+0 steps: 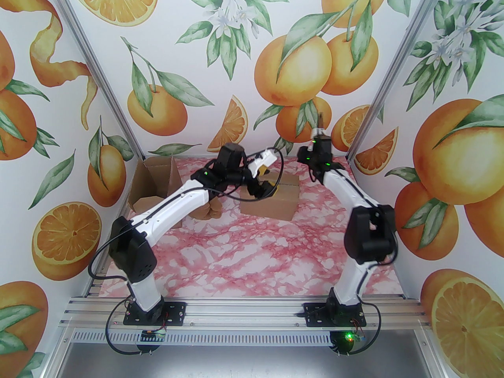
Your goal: Unpack the express box
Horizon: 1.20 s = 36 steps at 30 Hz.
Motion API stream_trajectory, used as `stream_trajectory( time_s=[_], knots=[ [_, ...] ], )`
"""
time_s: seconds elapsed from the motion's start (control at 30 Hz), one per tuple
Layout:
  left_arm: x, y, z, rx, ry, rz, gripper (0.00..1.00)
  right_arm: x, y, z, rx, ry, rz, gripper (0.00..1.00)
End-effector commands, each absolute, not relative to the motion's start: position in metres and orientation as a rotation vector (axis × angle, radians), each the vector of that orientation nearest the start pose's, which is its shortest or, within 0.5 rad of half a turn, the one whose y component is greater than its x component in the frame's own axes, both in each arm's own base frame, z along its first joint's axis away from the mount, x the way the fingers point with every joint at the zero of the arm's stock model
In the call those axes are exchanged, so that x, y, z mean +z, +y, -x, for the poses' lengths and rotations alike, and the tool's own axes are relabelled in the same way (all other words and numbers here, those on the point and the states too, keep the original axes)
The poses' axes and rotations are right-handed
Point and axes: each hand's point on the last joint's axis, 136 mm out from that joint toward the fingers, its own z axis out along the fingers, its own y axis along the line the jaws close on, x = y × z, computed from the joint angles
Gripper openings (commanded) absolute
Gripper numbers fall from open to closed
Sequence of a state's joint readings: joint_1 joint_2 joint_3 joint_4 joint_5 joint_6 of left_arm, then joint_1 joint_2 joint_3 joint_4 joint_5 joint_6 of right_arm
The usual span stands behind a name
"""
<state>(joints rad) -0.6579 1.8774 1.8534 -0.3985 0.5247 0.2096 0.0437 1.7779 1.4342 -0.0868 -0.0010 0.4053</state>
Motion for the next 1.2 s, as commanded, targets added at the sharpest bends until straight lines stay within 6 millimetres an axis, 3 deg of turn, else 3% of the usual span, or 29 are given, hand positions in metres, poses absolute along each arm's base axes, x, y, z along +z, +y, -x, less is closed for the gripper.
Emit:
stream_trajectory(
  time_s=[0.0, 0.27, 0.43, 0.63, 0.8, 1.03, 1.17],
  knots=[
    [0.299, -0.403, -0.409, -0.771, 1.765, -1.159, 0.80, 0.253, 0.028, -0.530, 0.425, 1.886, -0.474, 0.00],
    [0.250, -0.420, -0.439, -0.775, 1.841, -1.181, 0.80, 0.249, 0.003, -0.483, 0.494, 1.710, -0.691, 0.00],
    [0.234, -0.422, -0.440, -0.762, 1.852, -1.211, 0.80, 0.247, -0.022, -0.462, 0.634, 1.533, -0.856, 0.00],
    [0.237, -0.426, -0.431, -0.772, 1.806, -1.263, 0.80, 0.243, -0.042, -0.441, 0.826, 1.301, -1.005, 0.00],
    [0.234, -0.434, -0.419, -0.741, 1.739, -1.365, 0.81, 0.227, -0.062, -0.425, 1.001, 1.066, -1.139, 0.00],
    [0.237, -0.441, -0.400, -0.649, 1.579, -1.527, 0.84, 0.224, -0.063, -0.424, 1.185, 0.893, -1.159, 0.00],
    [0.233, -0.446, -0.394, -0.615, 1.543, -1.579, 0.84, 0.234, -0.059, -0.425, 1.198, 0.908, -1.122, 0.00]
  ],
)
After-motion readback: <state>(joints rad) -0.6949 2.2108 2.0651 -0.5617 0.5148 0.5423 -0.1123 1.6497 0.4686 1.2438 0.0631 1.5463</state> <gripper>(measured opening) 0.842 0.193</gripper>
